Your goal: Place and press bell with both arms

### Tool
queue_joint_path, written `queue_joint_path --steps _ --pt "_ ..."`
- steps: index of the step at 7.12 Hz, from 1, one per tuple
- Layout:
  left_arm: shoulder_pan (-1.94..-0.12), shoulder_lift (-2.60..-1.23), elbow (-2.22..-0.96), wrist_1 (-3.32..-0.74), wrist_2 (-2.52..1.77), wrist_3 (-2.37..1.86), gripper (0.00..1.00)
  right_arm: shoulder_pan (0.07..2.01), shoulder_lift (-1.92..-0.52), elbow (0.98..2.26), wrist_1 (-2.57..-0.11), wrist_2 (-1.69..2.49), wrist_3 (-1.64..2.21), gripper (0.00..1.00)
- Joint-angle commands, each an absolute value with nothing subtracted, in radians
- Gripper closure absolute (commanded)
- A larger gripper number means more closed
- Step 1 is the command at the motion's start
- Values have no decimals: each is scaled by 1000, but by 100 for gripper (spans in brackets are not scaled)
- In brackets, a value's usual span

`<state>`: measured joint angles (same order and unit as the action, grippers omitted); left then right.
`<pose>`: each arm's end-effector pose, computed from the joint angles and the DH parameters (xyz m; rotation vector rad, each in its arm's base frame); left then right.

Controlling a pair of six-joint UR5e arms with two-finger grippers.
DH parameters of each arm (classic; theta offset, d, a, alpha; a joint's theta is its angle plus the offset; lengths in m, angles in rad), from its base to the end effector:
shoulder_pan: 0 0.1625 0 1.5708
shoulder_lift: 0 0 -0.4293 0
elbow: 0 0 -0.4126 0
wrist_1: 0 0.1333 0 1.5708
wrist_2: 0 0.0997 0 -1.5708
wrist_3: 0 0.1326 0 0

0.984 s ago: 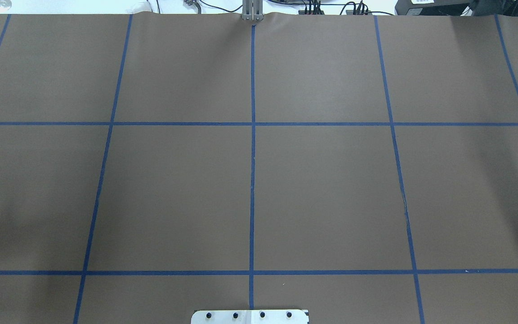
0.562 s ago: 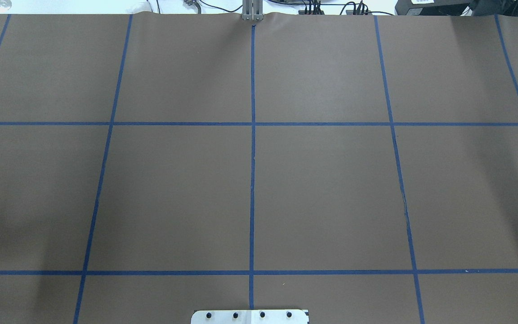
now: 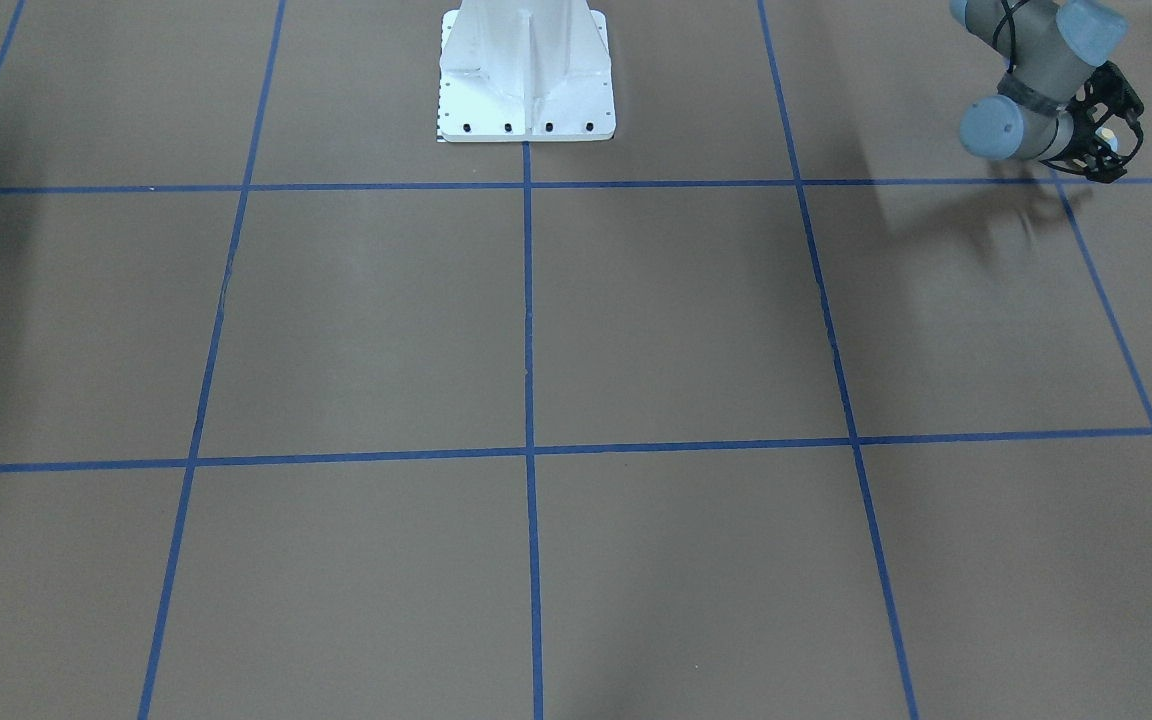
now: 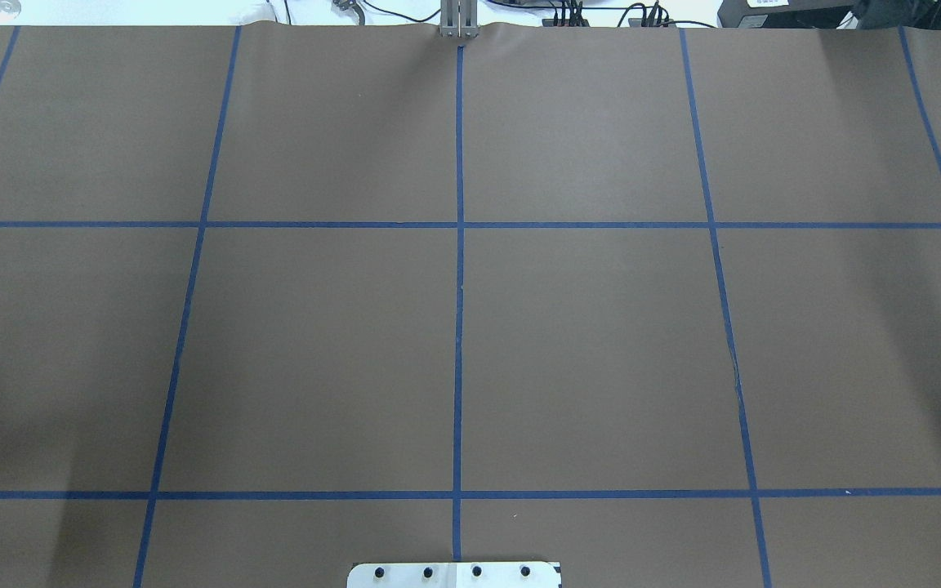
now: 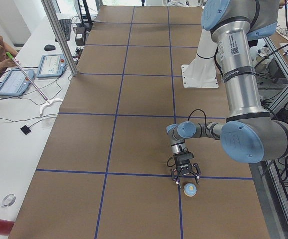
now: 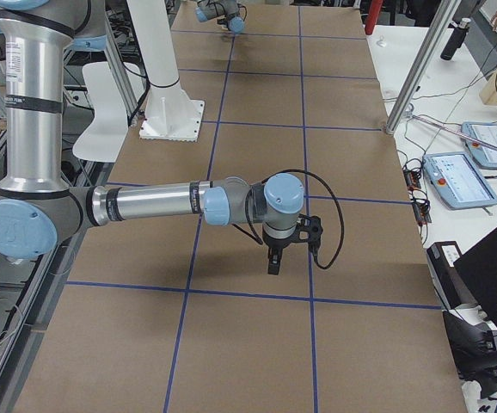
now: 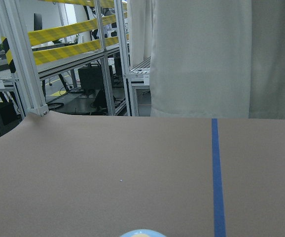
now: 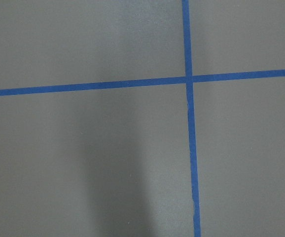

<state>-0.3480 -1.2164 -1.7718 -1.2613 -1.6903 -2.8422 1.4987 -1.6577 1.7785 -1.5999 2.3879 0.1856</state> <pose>0.2318 -0.2091 0.7905 0.1131 -0.5224 -1.6132 0.0019 -0.4813 0.6217 -0.0191 -0.8210 0.0696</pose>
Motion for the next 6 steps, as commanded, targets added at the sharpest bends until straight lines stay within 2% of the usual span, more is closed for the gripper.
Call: queue_joint_path --steps 1,6 --pt "-325 -1216 -1759 -1264 -1690 -2858 0 1499 -1658 1778 -1600 2387 186 0" --pt "-281 -1230 -1726 -1282 -1690 -2885 0 1499 -1658 1779 -1600 2387 186 0"
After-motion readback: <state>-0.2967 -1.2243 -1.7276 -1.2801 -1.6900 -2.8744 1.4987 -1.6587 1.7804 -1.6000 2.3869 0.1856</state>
